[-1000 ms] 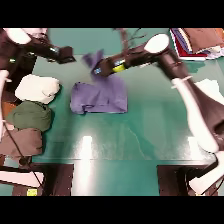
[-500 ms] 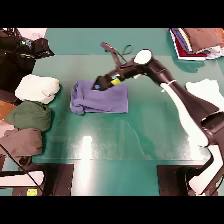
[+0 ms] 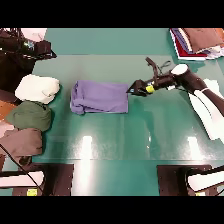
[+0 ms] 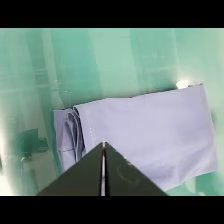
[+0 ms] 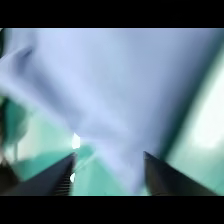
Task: Fold the shirts.
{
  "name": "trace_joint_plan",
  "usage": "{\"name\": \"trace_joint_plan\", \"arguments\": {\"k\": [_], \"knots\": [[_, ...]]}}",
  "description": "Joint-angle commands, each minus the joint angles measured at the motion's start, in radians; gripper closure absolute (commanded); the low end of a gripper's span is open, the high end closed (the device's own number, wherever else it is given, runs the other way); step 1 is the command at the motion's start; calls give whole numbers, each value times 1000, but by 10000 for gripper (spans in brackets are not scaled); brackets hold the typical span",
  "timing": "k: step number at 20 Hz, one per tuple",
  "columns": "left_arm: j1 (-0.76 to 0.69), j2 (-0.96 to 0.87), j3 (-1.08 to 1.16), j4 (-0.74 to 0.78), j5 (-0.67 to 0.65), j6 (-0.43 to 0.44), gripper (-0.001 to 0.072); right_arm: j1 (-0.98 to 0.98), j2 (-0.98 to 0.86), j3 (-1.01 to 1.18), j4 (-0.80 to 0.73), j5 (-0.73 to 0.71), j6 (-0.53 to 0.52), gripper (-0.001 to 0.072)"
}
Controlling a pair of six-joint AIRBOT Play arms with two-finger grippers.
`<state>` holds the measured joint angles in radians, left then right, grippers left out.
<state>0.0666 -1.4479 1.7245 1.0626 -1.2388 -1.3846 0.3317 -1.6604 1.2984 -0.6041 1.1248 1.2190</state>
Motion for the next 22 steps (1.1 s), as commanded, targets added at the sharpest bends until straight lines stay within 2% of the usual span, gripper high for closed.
{"name": "trace_joint_plan", "arguments": {"k": [1,4,8,9,10,11,12,13,14,15,16,19,22], "knots": [[-5,-2,-1,1,2,6,684,-40,-13,-89,14,-93,10,50],[-5,-8,-1,1,5,6,684,-6,-87,-56,37,-83,10,52],[-5,-8,-1,1,5,6,684,83,-209,94,37,-47,12,62],[-5,-8,-1,1,5,6,684,108,-232,131,37,-52,12,93],[-5,-8,-1,1,3,6,684,128,-251,164,37,-51,12,154],[-5,-8,-1,1,0,6,684,147,-270,194,37,-51,12,166],[-5,-8,-1,1,-3,6,684,161,-284,215,37,-52,12,221],[-5,-8,-1,1,-4,6,684,172,-293,233,35,-51,11,348],[-5,-8,-1,1,-6,6,684,178,-298,247,35,-51,11,436],[-5,-8,-1,1,-13,6,684,179,-298,256,29,-52,9,577],[-5,-8,-1,1,-19,6,684,176,-298,272,25,-43,3,654],[-18,-8,-1,1,-37,5,684,111,-275,322,25,31,1,694],[-59,-9,-1,6,-43,13,684,-27,-180,322,24,93,11,694]]}}
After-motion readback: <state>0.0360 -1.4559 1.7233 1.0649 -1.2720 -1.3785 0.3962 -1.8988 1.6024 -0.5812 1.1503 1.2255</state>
